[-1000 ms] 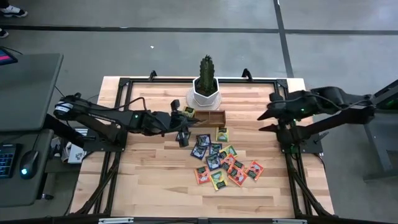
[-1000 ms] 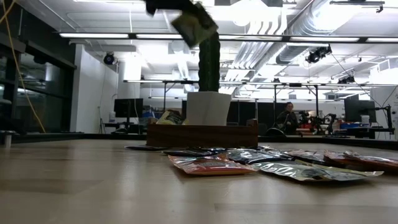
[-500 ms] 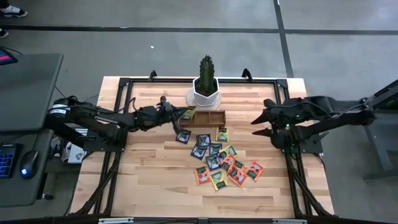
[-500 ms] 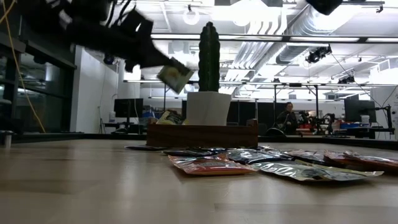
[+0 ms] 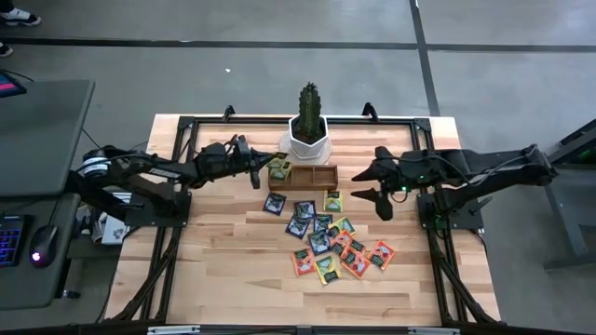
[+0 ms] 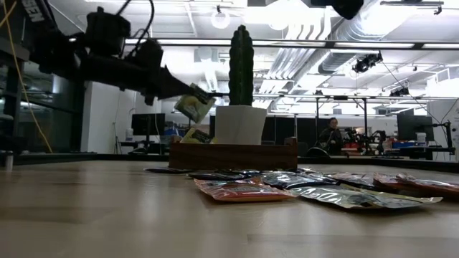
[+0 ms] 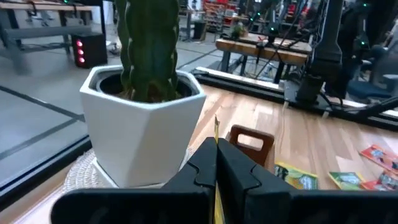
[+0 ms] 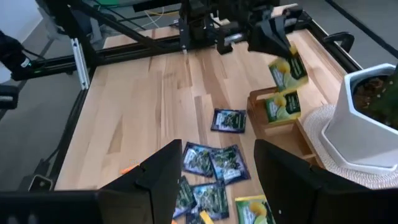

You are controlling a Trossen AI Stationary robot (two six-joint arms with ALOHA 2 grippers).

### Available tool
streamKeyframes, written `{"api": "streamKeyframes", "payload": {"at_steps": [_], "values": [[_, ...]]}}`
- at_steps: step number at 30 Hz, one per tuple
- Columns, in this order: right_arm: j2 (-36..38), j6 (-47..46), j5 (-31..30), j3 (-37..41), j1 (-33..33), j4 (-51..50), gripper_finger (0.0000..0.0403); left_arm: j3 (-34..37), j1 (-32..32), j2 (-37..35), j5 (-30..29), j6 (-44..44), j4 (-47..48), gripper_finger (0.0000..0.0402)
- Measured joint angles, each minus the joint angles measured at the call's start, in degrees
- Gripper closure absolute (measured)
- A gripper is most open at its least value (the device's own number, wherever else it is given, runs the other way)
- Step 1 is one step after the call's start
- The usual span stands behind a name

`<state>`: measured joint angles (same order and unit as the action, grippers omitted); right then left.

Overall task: Pick & Place Tea
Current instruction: Put the yellow tea bag into the left section of the wooden organizer

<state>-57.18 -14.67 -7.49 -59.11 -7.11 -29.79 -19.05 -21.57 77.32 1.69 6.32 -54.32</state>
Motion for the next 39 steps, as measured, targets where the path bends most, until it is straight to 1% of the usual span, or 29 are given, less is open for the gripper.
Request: {"api": "streamKeyframes", "payload": {"at_steps": [3, 5, 10, 15, 20, 23, 30, 39], "values": [[-1.2, -0.5, -0.6, 0.0, 0.0, 1.1, 0.0206, 0.0, -1.4, 3.0, 2.6, 0.4, -0.6, 0.0401], [-1.8, -1.1, -1.1, 0.0, 0.0, 1.1, 0.0206, 0.0, -1.8, 4.7, 4.0, 0.5, -2.9, 0.0401], [-1.8, -2.1, -1.7, 0.0, 0.0, 1.1, 0.0206, -0.2, -1.8, 7.6, 3.5, 0.6, -6.0, 0.0401], [-1.6, -3.1, -3.0, 0.0, 0.0, 1.1, 0.0206, -1.6, -1.8, 10.7, 5.3, 1.2, -5.3, 0.0401], [-1.6, -3.3, -3.4, 0.0, 0.0, 1.1, 0.0206, -3.2, -1.8, 13.5, 5.5, 1.3, -5.1, 0.0401], [-1.6, -3.4, -3.3, -0.1, 0.0, 1.1, 0.0206, -3.7, -1.8, 13.7, 5.4, 1.5, -4.4, 0.0401], [-1.6, -4.6, -3.5, -0.1, 0.0, 1.1, 0.0206, -3.8, -1.8, 13.8, 5.4, 1.7, 1.8, 0.0401], [-1.6, -4.8, -3.8, -0.1, 0.0, 1.1, 0.0206, -3.8, -1.8, 13.8, 5.0, 1.0, 2.3, 0.0400]]}}
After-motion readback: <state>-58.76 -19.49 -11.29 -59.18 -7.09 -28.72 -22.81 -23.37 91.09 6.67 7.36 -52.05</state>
